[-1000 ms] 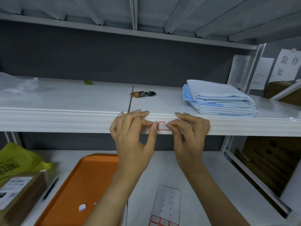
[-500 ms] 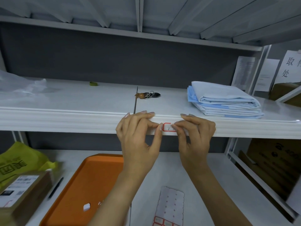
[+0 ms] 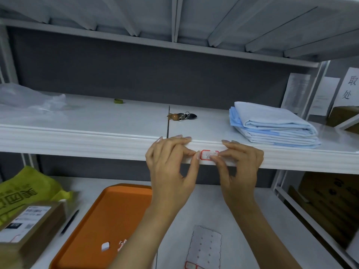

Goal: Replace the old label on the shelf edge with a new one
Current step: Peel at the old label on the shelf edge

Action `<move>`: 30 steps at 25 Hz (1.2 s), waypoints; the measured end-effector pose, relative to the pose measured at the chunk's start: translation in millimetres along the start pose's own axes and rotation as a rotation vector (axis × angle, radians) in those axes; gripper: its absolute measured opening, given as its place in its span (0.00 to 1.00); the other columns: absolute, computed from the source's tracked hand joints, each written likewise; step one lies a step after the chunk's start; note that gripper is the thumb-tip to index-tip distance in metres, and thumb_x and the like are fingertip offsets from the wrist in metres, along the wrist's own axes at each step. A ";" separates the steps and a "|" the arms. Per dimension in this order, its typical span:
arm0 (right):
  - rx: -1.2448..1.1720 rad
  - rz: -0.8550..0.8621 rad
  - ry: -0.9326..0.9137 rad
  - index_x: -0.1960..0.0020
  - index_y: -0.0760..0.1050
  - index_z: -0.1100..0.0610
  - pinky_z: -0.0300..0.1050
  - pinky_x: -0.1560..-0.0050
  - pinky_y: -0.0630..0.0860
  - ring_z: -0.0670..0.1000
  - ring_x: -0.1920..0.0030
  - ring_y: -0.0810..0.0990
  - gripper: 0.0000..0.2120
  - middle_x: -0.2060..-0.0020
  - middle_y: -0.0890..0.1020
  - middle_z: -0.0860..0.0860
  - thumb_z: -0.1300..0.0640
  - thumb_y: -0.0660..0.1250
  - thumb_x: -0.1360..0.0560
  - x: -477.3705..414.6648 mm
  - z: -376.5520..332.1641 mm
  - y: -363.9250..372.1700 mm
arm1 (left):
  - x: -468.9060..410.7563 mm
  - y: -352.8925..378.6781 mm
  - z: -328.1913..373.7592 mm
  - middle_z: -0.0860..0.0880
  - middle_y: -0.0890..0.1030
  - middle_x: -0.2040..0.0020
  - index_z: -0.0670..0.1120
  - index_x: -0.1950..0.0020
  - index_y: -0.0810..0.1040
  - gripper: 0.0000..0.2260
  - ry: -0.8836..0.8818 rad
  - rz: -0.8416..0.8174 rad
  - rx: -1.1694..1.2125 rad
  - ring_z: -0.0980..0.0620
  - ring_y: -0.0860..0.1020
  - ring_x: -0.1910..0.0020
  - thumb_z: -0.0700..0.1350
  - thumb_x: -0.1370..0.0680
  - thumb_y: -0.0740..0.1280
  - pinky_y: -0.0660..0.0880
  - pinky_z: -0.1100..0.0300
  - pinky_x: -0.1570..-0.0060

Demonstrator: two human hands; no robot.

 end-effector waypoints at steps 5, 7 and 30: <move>0.040 -0.007 -0.032 0.47 0.73 0.56 0.42 0.39 0.66 0.55 0.47 0.76 0.08 0.53 0.82 0.59 0.54 0.68 0.24 -0.6 -3.5 -0.1 | 0.2 1.2 -0.8 0.53 0.81 0.46 0.47 0.56 0.80 0.05 -0.004 0.004 0.008 0.62 0.71 0.39 0.48 0.24 0.69 0.57 0.59 0.30; 0.051 0.002 -0.028 0.49 0.77 0.57 0.42 0.40 0.66 0.54 0.47 0.77 0.06 0.53 0.82 0.59 0.55 0.67 0.23 -0.8 -2.4 0.5 | -0.4 1.2 -0.8 0.53 0.81 0.46 0.47 0.56 0.80 0.05 0.001 0.005 0.006 0.62 0.71 0.38 0.48 0.24 0.69 0.57 0.59 0.30; 0.005 -0.073 0.065 0.54 0.81 0.62 0.41 0.39 0.63 0.54 0.44 0.74 0.08 0.50 0.81 0.58 0.57 0.66 0.25 -2.0 -0.1 0.4 | -2.9 3.5 4.2 0.50 0.80 0.43 0.53 0.54 0.87 0.09 0.007 -0.086 0.051 0.56 0.70 0.36 0.56 0.28 0.72 0.58 0.52 0.30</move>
Point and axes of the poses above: each hand's wrist, its own x-axis away from the middle knuckle, its own y-axis out of the palm, z = x × y, the point moved 9 cm from there along -x, towards the middle knuckle
